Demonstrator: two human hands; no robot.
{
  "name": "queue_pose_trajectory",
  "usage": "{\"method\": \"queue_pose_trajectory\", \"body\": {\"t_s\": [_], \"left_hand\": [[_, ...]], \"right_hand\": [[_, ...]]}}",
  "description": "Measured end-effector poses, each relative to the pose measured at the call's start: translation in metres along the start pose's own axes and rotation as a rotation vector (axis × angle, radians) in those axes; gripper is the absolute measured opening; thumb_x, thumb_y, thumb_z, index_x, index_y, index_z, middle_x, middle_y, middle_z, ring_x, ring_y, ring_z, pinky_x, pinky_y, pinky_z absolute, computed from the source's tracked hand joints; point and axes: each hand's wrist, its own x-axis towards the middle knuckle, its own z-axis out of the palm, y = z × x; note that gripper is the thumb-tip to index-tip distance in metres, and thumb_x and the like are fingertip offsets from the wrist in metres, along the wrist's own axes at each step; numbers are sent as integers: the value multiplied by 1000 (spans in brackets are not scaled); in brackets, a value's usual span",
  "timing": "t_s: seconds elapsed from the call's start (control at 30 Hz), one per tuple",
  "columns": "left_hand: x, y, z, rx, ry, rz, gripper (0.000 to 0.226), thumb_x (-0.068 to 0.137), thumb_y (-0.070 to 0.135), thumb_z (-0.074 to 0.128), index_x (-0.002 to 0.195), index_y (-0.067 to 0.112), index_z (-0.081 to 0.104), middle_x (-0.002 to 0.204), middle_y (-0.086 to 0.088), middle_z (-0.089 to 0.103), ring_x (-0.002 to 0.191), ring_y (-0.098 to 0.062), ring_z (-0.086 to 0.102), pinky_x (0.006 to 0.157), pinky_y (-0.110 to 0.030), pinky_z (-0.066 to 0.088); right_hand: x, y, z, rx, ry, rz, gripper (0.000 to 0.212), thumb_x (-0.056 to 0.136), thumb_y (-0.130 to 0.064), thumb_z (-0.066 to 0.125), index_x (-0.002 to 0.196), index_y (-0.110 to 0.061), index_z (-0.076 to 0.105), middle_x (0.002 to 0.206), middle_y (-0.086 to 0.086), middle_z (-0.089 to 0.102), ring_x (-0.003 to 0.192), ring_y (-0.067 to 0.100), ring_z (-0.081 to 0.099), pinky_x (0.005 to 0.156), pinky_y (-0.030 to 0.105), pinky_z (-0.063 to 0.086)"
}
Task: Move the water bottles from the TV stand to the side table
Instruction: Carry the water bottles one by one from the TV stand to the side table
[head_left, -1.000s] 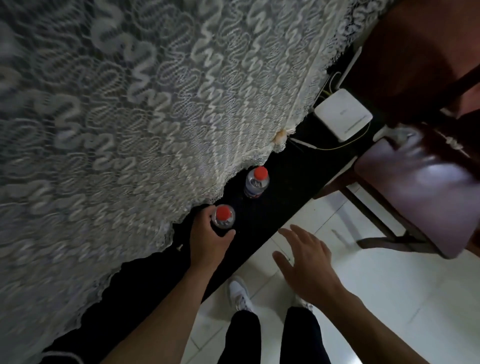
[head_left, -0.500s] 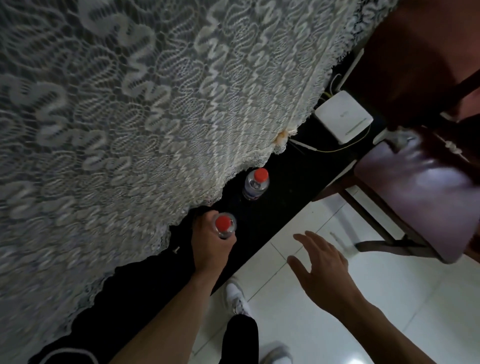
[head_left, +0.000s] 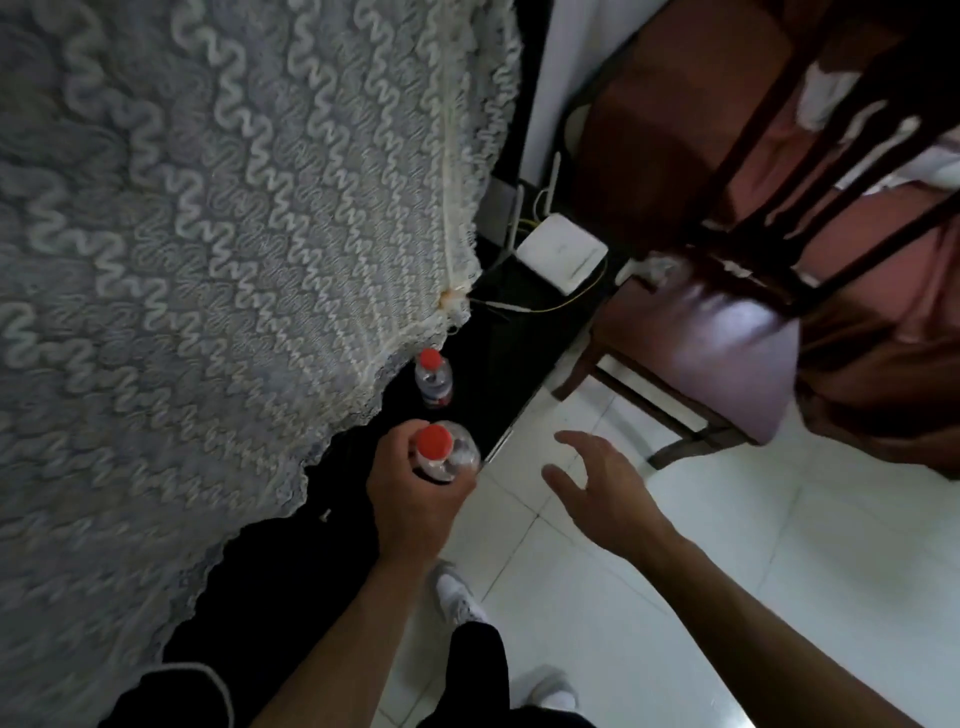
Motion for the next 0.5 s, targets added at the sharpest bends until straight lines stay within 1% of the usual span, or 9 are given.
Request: {"method": "queue_pose_trajectory", "body": {"t_s": [0.07, 0.13, 0.23, 0.27, 0.33, 0.37, 0.43, 0.47, 0.5], "left_hand": [[-11, 36, -9, -34, -23, 60, 54, 61, 21, 91, 107, 18, 63, 99, 3, 64, 87, -13, 61, 77, -33, 55], [-22, 69, -16, -49, -44, 106, 55, 61, 24, 93, 107, 17, 63, 100, 3, 66, 89, -12, 63, 79, -34, 57], [-38, 119, -21, -71, -95, 166, 59, 60, 28, 93, 110, 17, 64, 104, 3, 67, 95, -14, 65, 82, -38, 58], [-45, 136, -23, -73, -115, 200, 57, 61, 29, 93, 109, 19, 63, 104, 4, 67, 95, -14, 66, 81, -38, 59], [-59, 169, -26, -71, -138, 260, 54, 61, 27, 93, 105, 22, 62, 101, 6, 67, 91, -12, 66, 77, -31, 58], [-66, 185, -28, -66, -142, 289, 54, 61, 26, 94, 105, 22, 62, 99, 6, 66, 89, -10, 65, 75, -25, 57], [-80, 213, -30, -60, -157, 340, 55, 60, 25, 94, 105, 24, 62, 98, 8, 66, 88, -5, 64, 73, -17, 54], [-87, 226, -31, -62, -174, 360, 55, 60, 25, 94, 105, 25, 62, 98, 9, 66, 88, -4, 64, 73, -16, 53], [-93, 239, -31, -62, -193, 380, 54, 61, 25, 93, 105, 25, 62, 98, 9, 66, 88, -4, 64, 72, -18, 55]], "right_hand": [[-23, 2, -17, 42, 22, 13, 52, 96, -50, 50, 142, -27, 42, 149, 1, 44, 127, 22, 51, 108, 47, 41], [-45, 7, -32, 95, 48, 13, 52, 95, -50, 52, 141, -27, 44, 147, 1, 47, 124, 21, 53, 106, 44, 44], [-79, 16, -51, 213, 107, 11, 50, 96, -47, 53, 140, -24, 46, 144, 1, 49, 112, 12, 54, 101, 33, 44], [-91, 21, -57, 262, 123, 12, 50, 96, -45, 53, 141, -23, 46, 144, 1, 49, 113, 12, 54, 101, 31, 43], [-114, 33, -71, 369, 142, 24, 49, 97, -43, 52, 141, -23, 47, 143, 1, 50, 124, 15, 51, 102, 31, 43], [-125, 41, -79, 439, 152, 34, 46, 98, -43, 52, 139, -23, 49, 141, 1, 52, 123, 15, 52, 100, 30, 45], [-147, 58, -94, 605, 179, 58, 34, 99, -40, 51, 129, -25, 55, 133, 1, 58, 114, 11, 56, 88, 24, 47], [-158, 67, -101, 685, 190, 77, 27, 100, -39, 49, 123, -27, 57, 129, 1, 60, 110, 10, 56, 85, 24, 46], [-169, 75, -106, 760, 196, 94, 25, 101, -39, 47, 120, -27, 57, 127, 1, 61, 110, 11, 56, 87, 26, 44]]}}
